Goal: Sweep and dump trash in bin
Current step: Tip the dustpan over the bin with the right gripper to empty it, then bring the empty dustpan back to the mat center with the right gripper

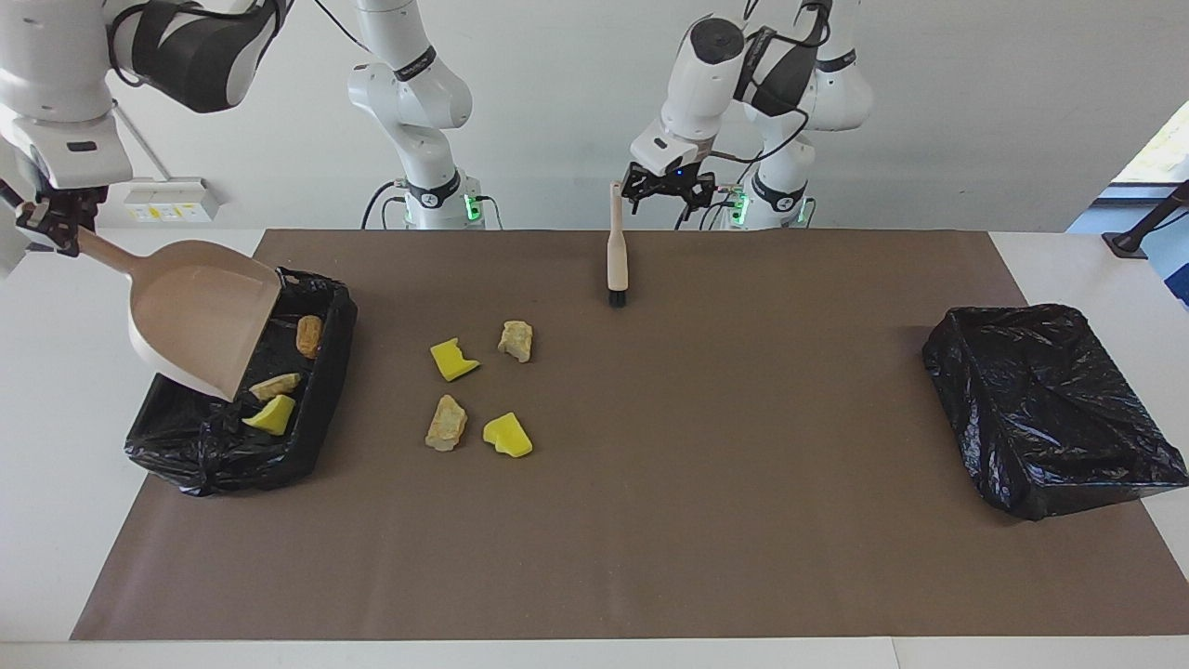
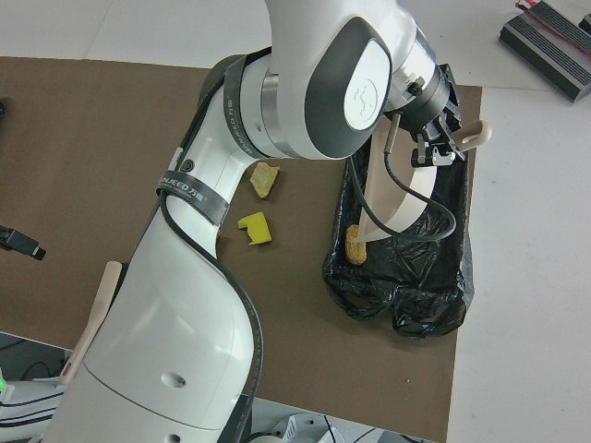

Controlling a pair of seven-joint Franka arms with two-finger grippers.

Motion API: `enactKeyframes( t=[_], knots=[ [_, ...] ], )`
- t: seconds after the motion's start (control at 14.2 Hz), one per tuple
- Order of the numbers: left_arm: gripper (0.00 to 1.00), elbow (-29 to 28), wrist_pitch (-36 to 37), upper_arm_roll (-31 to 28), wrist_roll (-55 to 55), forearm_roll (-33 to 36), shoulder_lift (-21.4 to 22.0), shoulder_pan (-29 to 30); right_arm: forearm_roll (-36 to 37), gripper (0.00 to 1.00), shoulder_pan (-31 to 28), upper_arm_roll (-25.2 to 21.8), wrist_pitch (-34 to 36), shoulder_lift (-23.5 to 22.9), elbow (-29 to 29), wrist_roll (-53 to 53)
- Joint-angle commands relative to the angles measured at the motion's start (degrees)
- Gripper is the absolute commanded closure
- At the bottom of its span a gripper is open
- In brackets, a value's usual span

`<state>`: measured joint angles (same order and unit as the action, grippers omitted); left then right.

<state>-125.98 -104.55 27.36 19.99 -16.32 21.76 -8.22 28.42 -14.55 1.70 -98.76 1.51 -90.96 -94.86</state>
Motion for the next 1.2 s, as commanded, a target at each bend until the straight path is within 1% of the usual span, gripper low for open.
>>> enactKeyframes(
  t=[0.0,0.07,0.21,0.28,0.35,0.49,0.63,0.92,1.06,1.13],
  knots=[
    [0.00,7.65,3.29,-6.05,-3.20,5.85,-3.73,0.05,0.06,1.00,-0.12,5.22,5.14,1.56,0.87,11.49],
    [0.00,12.03,4.87,-9.31,-3.38,6.38,-5.83,-0.04,-0.90,1.00,-0.04,7.50,6.72,2.17,0.79,17.46],
    [0.00,21.43,10.04,-15.02,-5.91,6.91,-10.57,-0.04,-6.59,1.00,-0.04,10.68,7.70,3.58,-0.79,28.80],
    [0.00,26.43,13.98,-17.14,-8.63,8.92,-12.86,0.05,-8.79,1.00,1.36,12.17,7.70,3.85,-1.58,34.69],
    [0.00,30.49,17.16,-18.12,-11.53,11.29,-14.45,0.22,-9.51,1.00,3.81,12.70,7.79,3.76,-2.37,41.36],
    [0.00,34.99,18.77,-20.84,-16.19,15.07,-15.95,0.22,-11.88,1.00,9.69,12.71,7.18,2.10,-3.17,53.84],
    [0.00,38.07,20.95,-22.07,-17.53,15.09,-17.79,0.22,-15.13,1.00,14.01,12.71,5.78,-1.49,-3.08,65.89],
    [0.00,46.86,25.88,-23.05,-17.62,15.00,-23.16,0.31,-20.93,1.00,22.35,12.71,-3.78,-9.66,-3.08,91.98],
    [0.00,47.40,26.50,-23.92,-18.40,15.00,-23.52,0.31,-21.56,1.00,26.84,12.71,-9.58,-14.15,-3.08,104.64],
    [0.00,47.40,26.77,-24.45,-20.15,15.09,-23.34,0.31,-22.60,1.00,27.90,12.71,-11.53,-15.56,-2.82,109.40]
  ],
)
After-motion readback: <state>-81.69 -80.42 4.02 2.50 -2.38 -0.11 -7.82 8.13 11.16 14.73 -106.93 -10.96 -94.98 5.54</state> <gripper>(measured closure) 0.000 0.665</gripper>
